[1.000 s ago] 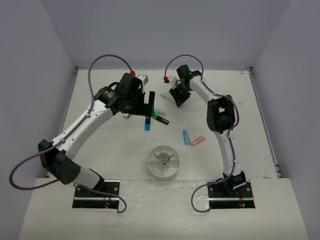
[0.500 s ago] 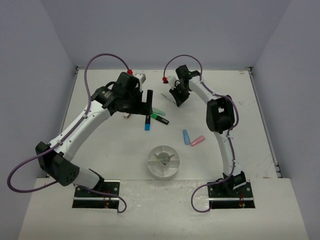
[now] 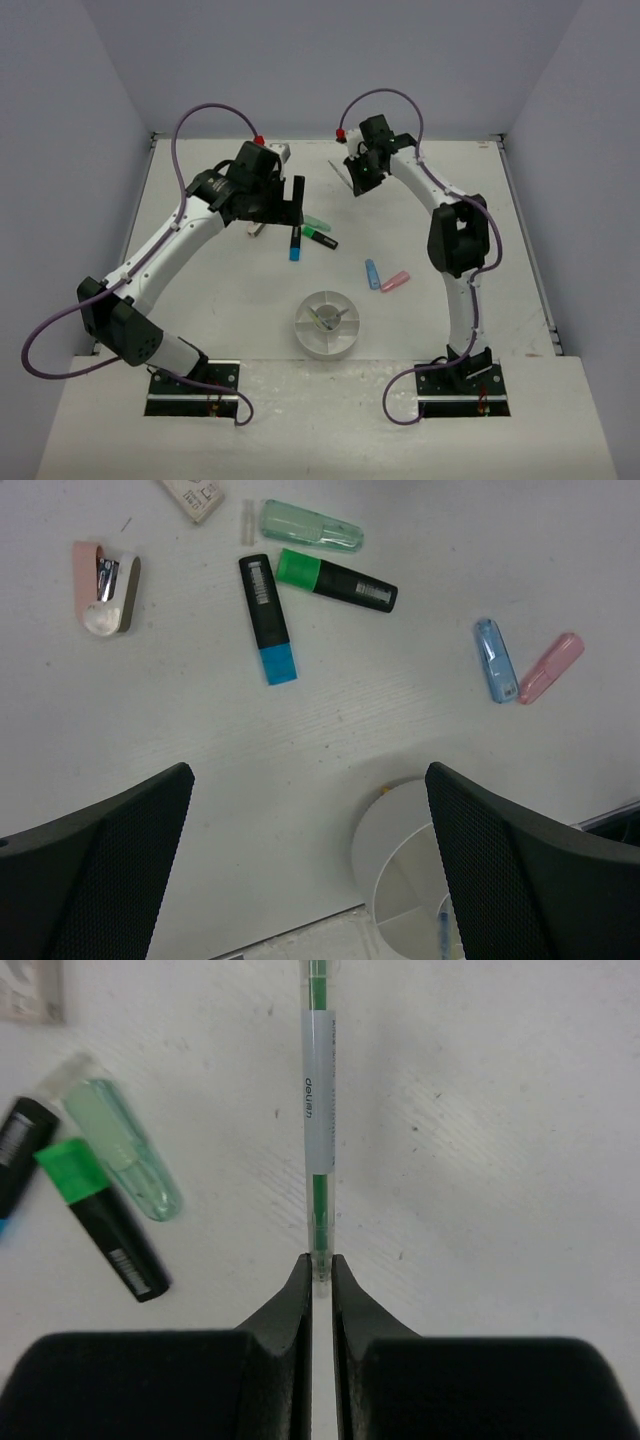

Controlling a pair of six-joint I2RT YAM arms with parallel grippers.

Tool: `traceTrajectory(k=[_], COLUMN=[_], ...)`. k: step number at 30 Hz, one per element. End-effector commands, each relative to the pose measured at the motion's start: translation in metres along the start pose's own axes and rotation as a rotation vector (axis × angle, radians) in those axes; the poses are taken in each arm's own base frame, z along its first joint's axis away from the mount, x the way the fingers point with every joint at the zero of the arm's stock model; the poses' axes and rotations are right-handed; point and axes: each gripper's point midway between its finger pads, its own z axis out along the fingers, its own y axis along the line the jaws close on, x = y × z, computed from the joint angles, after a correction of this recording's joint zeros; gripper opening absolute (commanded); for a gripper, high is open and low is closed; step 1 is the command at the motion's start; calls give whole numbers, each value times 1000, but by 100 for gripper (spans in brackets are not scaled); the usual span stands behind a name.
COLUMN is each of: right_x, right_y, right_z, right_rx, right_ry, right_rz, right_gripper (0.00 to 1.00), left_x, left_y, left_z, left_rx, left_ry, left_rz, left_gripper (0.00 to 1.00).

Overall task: Sort the stationery into containers
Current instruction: Pick up the pen from the center of the board.

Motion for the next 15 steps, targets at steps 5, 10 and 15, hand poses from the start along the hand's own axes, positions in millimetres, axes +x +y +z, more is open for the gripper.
traceTrajectory(k=[5,10,15], right_x=[-60,-45,-19], right_y=[26,37,48], right_z=[-142,-199,-227], right_rx=[3,36,31], right_ry=[-330,-431,-465], right_rz=[246,402,453], right_gripper=[0,0,0], left_x=[-41,-40,-36], left_y=[0,5,21], left_z=[29,80,132], left_rx=[31,15,-50], left_ry=[-57,35,123], left_rz=[66,99,127], left_gripper=[100,100,65])
